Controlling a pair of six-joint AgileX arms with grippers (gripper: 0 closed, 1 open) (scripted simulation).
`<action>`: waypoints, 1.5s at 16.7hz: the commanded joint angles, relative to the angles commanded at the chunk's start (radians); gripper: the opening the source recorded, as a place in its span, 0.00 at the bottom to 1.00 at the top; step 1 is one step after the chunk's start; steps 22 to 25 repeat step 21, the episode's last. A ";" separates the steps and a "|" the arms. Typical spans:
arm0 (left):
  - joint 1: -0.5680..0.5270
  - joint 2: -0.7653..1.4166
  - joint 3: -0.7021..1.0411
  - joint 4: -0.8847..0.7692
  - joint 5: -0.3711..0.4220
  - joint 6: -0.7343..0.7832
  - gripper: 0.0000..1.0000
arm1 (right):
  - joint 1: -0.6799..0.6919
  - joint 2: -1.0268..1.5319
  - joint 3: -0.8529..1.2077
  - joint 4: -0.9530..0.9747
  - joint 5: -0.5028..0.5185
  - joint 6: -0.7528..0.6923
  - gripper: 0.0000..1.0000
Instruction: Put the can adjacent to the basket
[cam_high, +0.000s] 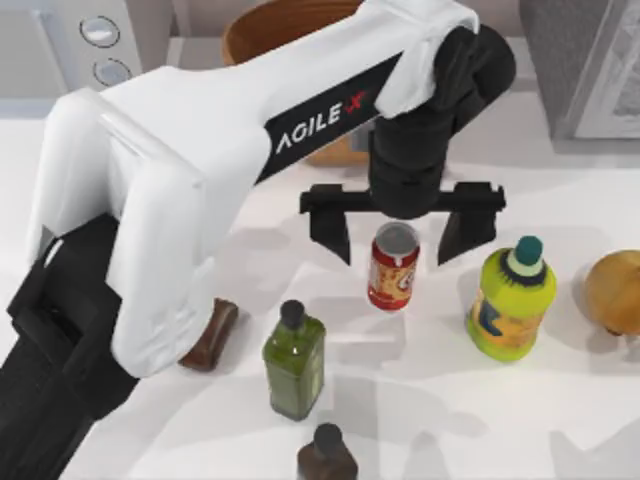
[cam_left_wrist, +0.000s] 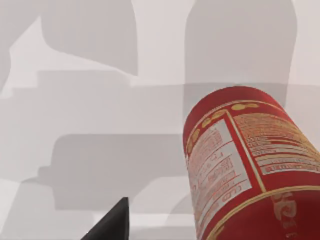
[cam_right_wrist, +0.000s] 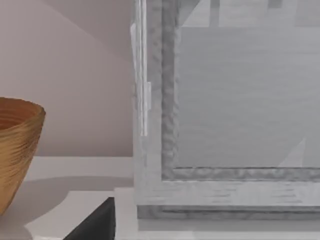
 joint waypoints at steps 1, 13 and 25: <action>0.000 0.000 0.000 0.000 0.000 0.000 1.00 | 0.000 0.000 0.000 0.000 0.000 0.000 1.00; -0.001 -0.062 0.207 -0.192 0.021 0.026 1.00 | 0.000 0.000 0.000 0.000 0.000 0.000 1.00; 0.000 0.055 0.261 -0.207 0.001 -0.001 1.00 | 0.000 0.000 0.000 0.000 0.000 0.000 1.00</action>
